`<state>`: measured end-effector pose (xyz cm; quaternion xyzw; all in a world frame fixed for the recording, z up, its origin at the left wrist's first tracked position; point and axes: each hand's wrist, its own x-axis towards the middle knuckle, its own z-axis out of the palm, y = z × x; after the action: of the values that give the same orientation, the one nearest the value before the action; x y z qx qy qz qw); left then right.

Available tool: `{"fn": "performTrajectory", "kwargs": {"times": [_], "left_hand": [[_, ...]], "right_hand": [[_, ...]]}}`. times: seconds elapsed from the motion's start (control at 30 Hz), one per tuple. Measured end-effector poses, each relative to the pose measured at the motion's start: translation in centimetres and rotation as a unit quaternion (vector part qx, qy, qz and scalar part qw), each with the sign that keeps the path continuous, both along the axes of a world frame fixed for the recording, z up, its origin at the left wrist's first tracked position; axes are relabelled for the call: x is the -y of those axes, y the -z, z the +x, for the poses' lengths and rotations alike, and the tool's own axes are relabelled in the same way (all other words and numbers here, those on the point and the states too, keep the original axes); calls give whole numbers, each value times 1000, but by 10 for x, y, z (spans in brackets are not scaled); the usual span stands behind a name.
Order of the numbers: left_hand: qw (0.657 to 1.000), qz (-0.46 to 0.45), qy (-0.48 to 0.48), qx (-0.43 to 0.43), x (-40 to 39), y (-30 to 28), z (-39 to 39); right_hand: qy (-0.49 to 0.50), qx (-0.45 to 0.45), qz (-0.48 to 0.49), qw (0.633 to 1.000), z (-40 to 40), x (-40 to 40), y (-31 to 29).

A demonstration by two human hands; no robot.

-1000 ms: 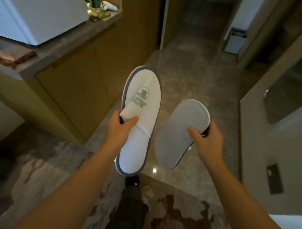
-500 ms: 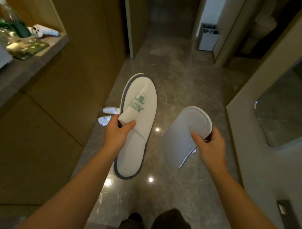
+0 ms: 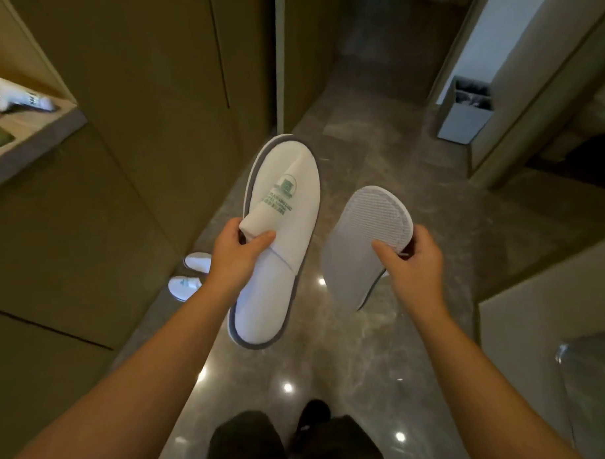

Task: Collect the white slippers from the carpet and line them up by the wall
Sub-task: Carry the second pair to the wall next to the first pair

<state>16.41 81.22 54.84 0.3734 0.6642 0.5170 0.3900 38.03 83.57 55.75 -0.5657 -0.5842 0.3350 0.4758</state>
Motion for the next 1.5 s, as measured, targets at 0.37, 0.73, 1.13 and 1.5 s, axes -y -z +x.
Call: {"fn": "performTrajectory", "kwargs": {"times": [0.37,0.73,1.13,1.5], "left_hand": [[994,-33,-107,21,-235,30,-47],[970,-126,-204,35,-446,84,-131],[898,-224,-367,90,-559,272,-197],[859,-264,-419,130,-592,562,-215]], "right_hand": [[-119,22,-19,992,-50,-284,14],[-213,74,-93,970,-159,-519,59],[-390,140,-207,886,-267,-690,277],[-329,142,-206,910,-334,-753,592]]}}
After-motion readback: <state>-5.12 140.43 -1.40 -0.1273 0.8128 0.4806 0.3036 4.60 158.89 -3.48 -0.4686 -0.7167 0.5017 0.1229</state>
